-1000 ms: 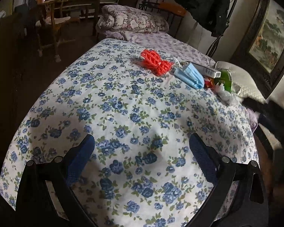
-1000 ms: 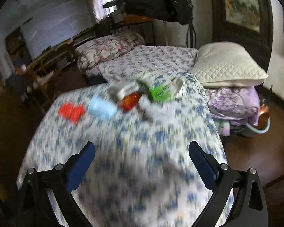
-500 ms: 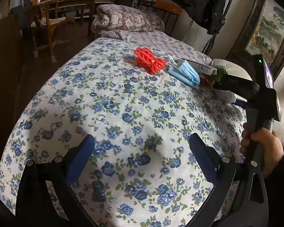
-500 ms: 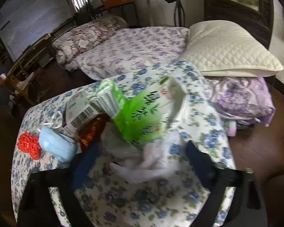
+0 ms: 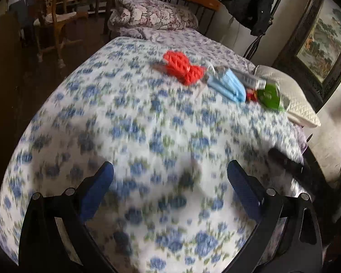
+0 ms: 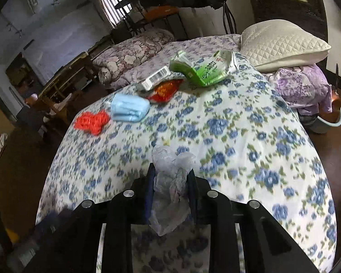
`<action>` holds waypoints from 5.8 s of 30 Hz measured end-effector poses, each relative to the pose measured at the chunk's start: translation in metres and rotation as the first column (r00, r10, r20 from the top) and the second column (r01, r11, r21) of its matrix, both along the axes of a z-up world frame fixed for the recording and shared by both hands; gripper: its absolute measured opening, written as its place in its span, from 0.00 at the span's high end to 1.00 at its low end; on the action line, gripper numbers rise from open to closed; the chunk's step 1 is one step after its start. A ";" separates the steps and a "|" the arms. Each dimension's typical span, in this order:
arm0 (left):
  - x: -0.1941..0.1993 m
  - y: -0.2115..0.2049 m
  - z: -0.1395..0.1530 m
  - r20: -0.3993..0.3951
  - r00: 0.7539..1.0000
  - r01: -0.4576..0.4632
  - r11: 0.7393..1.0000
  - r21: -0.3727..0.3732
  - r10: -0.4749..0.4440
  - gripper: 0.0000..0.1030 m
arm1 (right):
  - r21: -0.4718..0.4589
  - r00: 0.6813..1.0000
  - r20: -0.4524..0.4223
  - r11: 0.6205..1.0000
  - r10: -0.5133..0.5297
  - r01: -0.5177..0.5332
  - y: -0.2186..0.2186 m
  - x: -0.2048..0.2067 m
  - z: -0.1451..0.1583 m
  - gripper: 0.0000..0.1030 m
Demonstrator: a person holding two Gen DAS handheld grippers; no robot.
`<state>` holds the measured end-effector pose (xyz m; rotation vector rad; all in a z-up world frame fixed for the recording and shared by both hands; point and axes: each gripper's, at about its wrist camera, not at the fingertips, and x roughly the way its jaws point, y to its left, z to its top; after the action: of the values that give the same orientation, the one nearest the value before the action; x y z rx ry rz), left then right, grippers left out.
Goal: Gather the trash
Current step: 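Grasp the white plastic bag with the right tool while the left grasps the red mesh net, then carry the white bag and red net over the red wastebasket, then open the right tool to drop the white bag while the left drops the net, then move both open tools back over the bed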
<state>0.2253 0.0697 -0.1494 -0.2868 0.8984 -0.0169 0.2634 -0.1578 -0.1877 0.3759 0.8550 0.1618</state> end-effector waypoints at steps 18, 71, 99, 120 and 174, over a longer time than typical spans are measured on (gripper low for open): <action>0.161 0.019 -0.001 -0.140 0.983 -0.131 0.990 -0.060 0.121 0.07 | -0.001 0.999 0.009 0.999 0.039 -0.039 0.003 -0.001 0.002 0.65; -0.113 -0.080 0.082 0.144 0.968 0.198 0.978 0.065 -0.206 0.59 | -0.043 0.996 0.072 0.998 0.045 -0.042 -0.044 -0.126 0.061 0.75; -0.130 -0.432 -0.046 -0.140 0.675 0.738 0.665 0.114 -0.724 0.58 | -0.162 0.902 -0.208 0.923 -0.379 0.350 -0.327 -0.254 -0.075 0.75; -0.123 -0.470 -0.138 -0.315 0.639 0.757 0.647 0.093 -0.702 0.58 | -0.106 0.800 -0.446 0.911 -0.401 0.398 -0.352 -0.247 -0.229 0.68; -0.141 -0.499 -0.163 -0.354 0.544 0.793 0.604 -0.080 -0.761 0.16 | -0.160 0.738 -0.540 0.910 -0.405 0.382 -0.360 -0.321 -0.222 0.35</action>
<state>0.0847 -0.4293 -0.3119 0.2417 1.3345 -0.7940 -0.0575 -0.5181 -0.4093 0.5760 1.3408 -0.3889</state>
